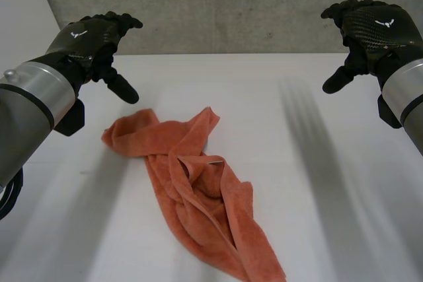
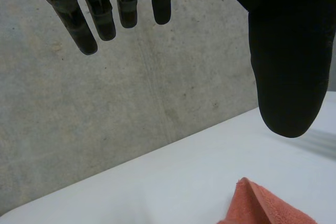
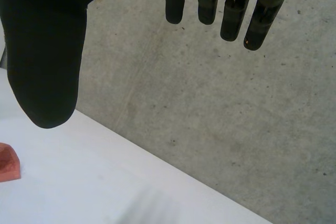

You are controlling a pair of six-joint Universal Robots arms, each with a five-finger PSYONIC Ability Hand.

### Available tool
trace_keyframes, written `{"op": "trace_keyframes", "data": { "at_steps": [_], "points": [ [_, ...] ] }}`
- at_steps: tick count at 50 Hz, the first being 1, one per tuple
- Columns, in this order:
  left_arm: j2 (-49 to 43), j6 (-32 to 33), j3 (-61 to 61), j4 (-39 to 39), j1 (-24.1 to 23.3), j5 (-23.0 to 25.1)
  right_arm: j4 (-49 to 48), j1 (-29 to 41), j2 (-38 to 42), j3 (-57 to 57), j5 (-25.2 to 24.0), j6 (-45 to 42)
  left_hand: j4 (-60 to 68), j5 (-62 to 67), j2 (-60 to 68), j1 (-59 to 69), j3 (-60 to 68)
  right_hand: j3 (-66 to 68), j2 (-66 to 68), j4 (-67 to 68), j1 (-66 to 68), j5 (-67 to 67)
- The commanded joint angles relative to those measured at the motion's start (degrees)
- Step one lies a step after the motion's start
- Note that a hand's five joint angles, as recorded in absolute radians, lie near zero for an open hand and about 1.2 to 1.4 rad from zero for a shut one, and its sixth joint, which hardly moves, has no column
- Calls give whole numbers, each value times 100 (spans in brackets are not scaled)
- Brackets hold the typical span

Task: Fold the laundry

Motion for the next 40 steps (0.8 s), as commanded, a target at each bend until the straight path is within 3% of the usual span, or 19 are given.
{"op": "trace_keyframes", "data": {
  "at_steps": [1,8,13,20,30,34,36,37,40],
  "points": [
    [-12,1,2,0,-5,-7,8,0,0,0,-27,-8,-140,-249,-133,-141,-182,-177,-212,-300,-57,-347],
    [-109,72,72,27,4,28,298,26,44,-35,-53,-158,-140,-249,-133,-141,-182,-177,-212,-300,-57,-347],
    [-504,194,221,44,48,115,965,403,245,-27,-334,-132,-90,-199,-83,-90,-132,-177,-212,-300,-57,-347],
    [-1233,1326,283,9,83,642,1670,1089,1054,236,-730,44,-106,-216,-100,-107,-148,-177,-212,-300,-57,-347],
    [-2137,2469,134,-78,39,1081,835,1643,1906,536,-695,642,-39,-149,-33,-40,-82,-177,-212,-300,-57,-347],
    [-2376,2594,134,-105,-23,1126,650,1881,2346,457,-607,633,213,103,219,212,171,720,685,598,840,550],
    [-2508,2655,142,-105,-66,1126,624,1890,2443,413,-537,633,565,455,571,564,523,1676,1641,1554,1796,1506],
    [-2543,2673,151,-105,-93,1126,589,1881,2513,378,-467,633,816,707,823,816,774,2847,2812,2725,2967,2677],
    [-2693,2682,204,-105,-207,1126,562,1872,2575,281,-379,624,1491,1381,1497,1490,1449,4066,4031,3944,4187,3897]
  ]
}}
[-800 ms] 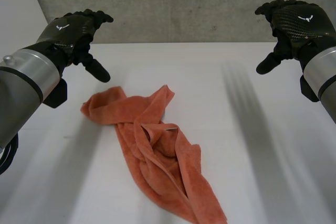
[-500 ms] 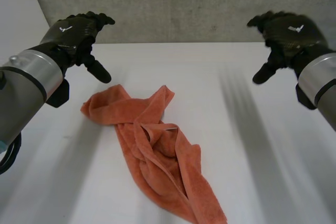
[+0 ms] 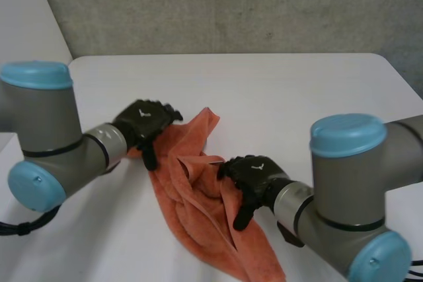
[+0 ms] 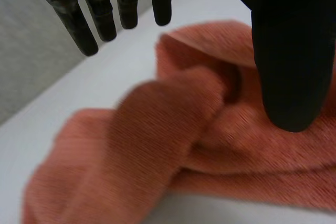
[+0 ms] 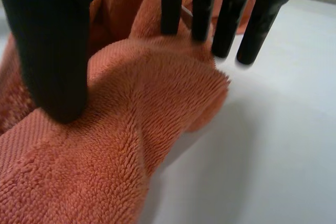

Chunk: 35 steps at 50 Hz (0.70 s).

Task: Fold the laundry

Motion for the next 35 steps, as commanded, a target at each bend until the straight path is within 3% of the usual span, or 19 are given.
{"op": "trace_keyframes", "data": {
  "at_steps": [1,3,4,5,6,14,19,23,31,32,33,34,35],
  "points": [
    [-422,95,90,-8,-229,12,-139,10,323,-265,278,-43,2102,2034,2095,2063,2087,4347,4360,4365,4614,4373],
    [-458,95,134,0,-256,12,-139,-8,315,-353,314,-60,3749,3681,3742,3710,3734,5877,5889,5894,6143,5903],
    [-466,95,152,9,-265,-5,-148,-25,280,-406,322,-78,4657,4590,4651,4619,4642,5884,5897,5902,6151,5910],
    [-458,86,239,27,-274,-57,-166,-60,219,-563,331,-104,6431,6364,6425,6393,6416,5884,5897,5902,6151,5910],
    [-449,86,310,44,-274,-67,-192,-69,174,-652,331,-131,6697,6629,6690,6658,6682,5884,5897,5902,6151,5910],
    [-89,-125,1383,572,-388,-454,-394,-113,-802,-1857,296,-702,6699,6632,6693,6661,6684,5884,5897,5902,6151,5910],
    [421,-538,1664,1433,-414,-937,-850,-166,-1205,-2621,349,-1001,6699,6632,6693,6661,6684,5884,5897,5902,6151,5910],
    [1298,-1047,1139,2293,-414,-1385,-1176,-227,-1425,-2578,358,-1080,6699,6632,6693,6661,6684,5884,5897,5902,6151,5910],
    [1810,-1057,-296,2303,-414,-1376,-615,-386,-1627,-1551,104,-1159,6699,6632,6693,6661,6684,5884,5897,5902,6151,5910],
    [1801,-1074,-775,2347,-406,-1359,-605,-386,-1671,-1453,33,-1203,3837,3770,3831,3799,3822,5884,5897,5902,6151,5910],
    [1801,-1074,-780,2347,-405,-1359,-597,-386,-1724,-1366,-37,-1255,3809,3741,3802,3770,3794,5884,5897,5902,6151,5910],
    [1784,-1074,-858,2365,-388,-1359,-596,-386,-1777,-1286,-125,-1299,2626,2559,2620,2588,2611,5884,5897,5902,6151,5910],
    [1679,-1109,-885,2365,-327,-1367,-588,-403,-1890,-1164,-308,-1387,499,432,493,461,484,5884,5897,5902,6151,5910]
  ]
}}
